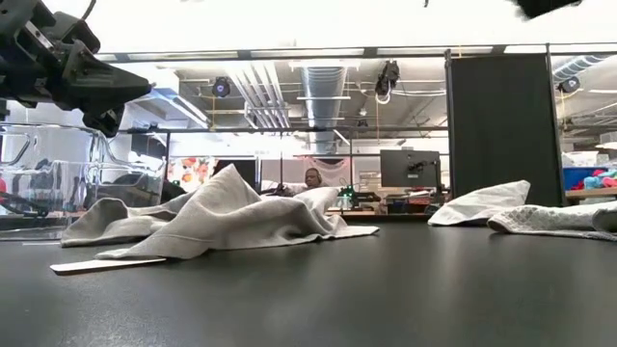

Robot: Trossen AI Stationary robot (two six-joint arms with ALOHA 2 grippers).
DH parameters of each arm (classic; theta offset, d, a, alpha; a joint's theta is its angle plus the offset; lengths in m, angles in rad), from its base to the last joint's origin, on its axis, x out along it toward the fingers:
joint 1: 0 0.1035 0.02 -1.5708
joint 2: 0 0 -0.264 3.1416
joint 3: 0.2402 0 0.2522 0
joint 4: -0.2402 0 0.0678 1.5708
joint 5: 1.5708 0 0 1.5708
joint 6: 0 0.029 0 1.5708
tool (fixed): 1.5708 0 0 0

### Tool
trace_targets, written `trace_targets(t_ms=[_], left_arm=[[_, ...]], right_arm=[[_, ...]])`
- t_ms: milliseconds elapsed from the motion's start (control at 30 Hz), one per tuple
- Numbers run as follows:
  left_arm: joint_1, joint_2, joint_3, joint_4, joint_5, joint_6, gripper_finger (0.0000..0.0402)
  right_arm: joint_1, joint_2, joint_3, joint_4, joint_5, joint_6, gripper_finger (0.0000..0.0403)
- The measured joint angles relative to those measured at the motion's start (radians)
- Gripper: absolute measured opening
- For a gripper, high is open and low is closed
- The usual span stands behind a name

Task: Sort towels by color in basket
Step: Put the bottom black towel into the bottom transparent bin

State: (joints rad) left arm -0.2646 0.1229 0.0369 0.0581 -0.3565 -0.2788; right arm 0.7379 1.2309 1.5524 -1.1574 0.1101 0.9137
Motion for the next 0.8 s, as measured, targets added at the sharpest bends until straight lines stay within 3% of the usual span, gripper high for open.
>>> trace_targets(t_ms=[200, 400, 467, 667, 800], left_arm=[[0.000, 0.000, 0.000, 0.000, 0.000, 0.000, 0.0018], [0.000, 0.000, 0.000, 0.000, 0.000, 0.000, 0.0018], [0.000, 0.000, 0.000, 0.000, 0.000, 0.000, 0.0018], [0.000, 0.000, 0.000, 0.000, 0.000, 0.000, 0.0018], [0.000, 0.000, 0.000, 0.000, 0.000, 0.000, 0.0018]], right_arm=[[0.206, -0.081, -0.025, -0.089, 0.104, 0.399, 0.0012], [0.280, -0.004, -0.085, -0.271, 0.047, 1.050, 0.0012], [0.279, 0.045, -0.117, -0.286, -0.011, 1.180, 0.0012], [0.247, 0.237, -0.199, -0.280, -0.383, 1.239, 0.0012], [0.198, 0.342, -0.204, -0.249, -0.431, 1.089, 0.0012]])
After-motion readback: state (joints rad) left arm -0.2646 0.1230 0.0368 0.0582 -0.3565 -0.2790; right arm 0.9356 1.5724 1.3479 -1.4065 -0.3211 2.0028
